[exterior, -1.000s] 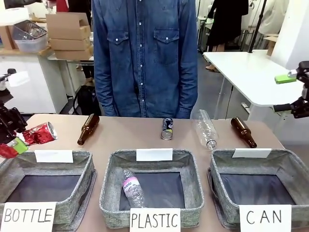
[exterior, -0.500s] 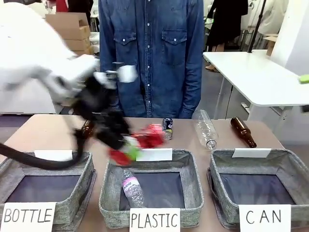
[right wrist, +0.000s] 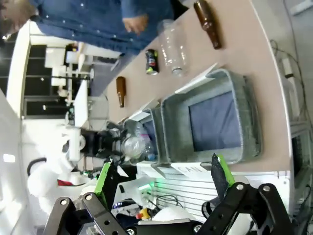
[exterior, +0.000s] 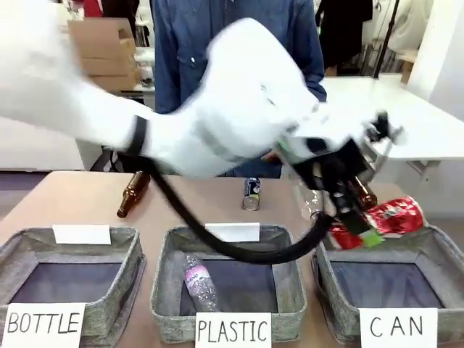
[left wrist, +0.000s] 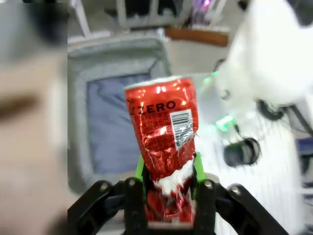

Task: Sort the can waste into the basket.
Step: Pick up the can waste from the table and place it in the right Fabric basket.

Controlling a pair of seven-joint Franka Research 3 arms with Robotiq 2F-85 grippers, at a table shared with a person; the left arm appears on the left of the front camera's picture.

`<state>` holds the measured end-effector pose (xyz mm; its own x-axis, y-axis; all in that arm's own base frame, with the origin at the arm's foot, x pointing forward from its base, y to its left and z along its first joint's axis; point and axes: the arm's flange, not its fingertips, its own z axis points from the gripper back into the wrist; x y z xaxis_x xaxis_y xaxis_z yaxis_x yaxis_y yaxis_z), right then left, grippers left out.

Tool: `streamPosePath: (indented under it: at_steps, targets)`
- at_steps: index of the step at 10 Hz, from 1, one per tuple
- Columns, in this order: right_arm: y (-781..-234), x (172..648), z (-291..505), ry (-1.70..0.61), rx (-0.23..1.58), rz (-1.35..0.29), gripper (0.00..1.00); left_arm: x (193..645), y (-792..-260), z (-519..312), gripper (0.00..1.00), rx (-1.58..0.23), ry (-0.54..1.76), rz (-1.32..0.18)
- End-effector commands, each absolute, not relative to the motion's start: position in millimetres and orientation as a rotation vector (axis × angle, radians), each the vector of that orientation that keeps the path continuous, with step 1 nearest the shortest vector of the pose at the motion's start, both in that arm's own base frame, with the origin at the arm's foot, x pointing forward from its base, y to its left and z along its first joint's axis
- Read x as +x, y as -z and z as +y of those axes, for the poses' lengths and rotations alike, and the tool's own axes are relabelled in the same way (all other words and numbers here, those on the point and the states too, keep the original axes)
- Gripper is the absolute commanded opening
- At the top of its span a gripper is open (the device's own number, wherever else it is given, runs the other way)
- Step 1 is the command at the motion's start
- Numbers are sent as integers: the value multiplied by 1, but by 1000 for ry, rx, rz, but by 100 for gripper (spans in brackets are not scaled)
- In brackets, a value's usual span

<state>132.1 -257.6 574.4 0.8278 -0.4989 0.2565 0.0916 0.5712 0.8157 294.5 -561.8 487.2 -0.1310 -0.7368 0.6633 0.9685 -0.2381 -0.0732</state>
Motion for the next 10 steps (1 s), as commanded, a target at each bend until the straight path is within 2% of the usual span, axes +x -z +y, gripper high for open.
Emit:
streamPosePath:
  at_steps: [1, 2, 4, 5, 9, 10]
  targets:
    - [-577, 144, -247, 365, 896, -469, 100, 331, -483, -640, 40, -648, 1621, -463]
    - [-577, 144, -247, 365, 896, -469, 100, 295, -487, -562, 40, -702, 1695, -449]
    - [-577, 144, -247, 365, 896, -469, 100, 295, -487, -562, 40, -702, 1695, -449]
    - [-577, 144, -247, 365, 896, -469, 100, 317, -468, -599, 40, -688, 1676, -458]
    - [-577, 144, -247, 365, 896, -469, 100, 315, -458, -623, 40, -627, 1670, -536]
    - [-577, 144, -247, 365, 896, -469, 100, 315, -458, -622, 60, -624, 1651, -545]
